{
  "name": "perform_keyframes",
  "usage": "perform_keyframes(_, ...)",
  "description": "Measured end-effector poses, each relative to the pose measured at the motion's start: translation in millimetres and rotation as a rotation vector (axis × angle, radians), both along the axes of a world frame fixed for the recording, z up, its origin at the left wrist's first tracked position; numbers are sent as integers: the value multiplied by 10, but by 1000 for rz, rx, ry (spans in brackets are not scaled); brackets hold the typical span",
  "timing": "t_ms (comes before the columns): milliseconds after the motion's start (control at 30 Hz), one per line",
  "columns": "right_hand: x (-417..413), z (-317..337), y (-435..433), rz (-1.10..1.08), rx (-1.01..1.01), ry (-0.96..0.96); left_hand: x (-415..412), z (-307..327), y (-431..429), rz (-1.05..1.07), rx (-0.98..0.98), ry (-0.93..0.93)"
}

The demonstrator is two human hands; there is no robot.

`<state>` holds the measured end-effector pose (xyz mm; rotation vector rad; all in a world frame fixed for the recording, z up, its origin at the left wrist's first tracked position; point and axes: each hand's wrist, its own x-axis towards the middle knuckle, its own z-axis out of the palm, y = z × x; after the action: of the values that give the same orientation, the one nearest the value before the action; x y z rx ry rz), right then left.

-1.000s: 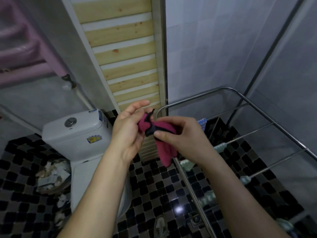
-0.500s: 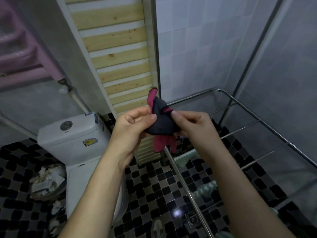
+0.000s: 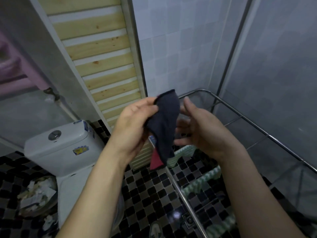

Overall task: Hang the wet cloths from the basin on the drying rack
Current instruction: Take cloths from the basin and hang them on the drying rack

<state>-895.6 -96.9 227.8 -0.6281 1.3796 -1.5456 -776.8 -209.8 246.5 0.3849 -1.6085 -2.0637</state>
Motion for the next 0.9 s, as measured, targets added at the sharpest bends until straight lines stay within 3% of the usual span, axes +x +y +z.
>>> perform_keyframes(67,9,6,64,85,-105,-75,-54,49,86,-128,-295,-134)
perform_keyframes(167,22,11,127,-44,-179,27,-125,51,180,-296,-589,-196)
perform_keyframes(333,-189,63,391,-102,-140,157,-333,-21,212,134,-587,-67)
perform_keyframes(500,-424,172,628,-52,-111,279,-671,-145,342,-330,-315,-163)
perform_keyframes(567,-565,159,758,-185,-51,359,-833,-223,499,-252,-290,-149)
perform_keyframes(700,-907,73,1056,-375,252,747,-1025,-363,610,-6,-327,-131)
perform_keyframes(767,-1054,12,1164,-446,325,853,-1072,-420,637,36,-324,-113)
perform_keyframes(900,-1339,-134,1318,-630,232,668,-1264,-675,700,11,-338,-244)
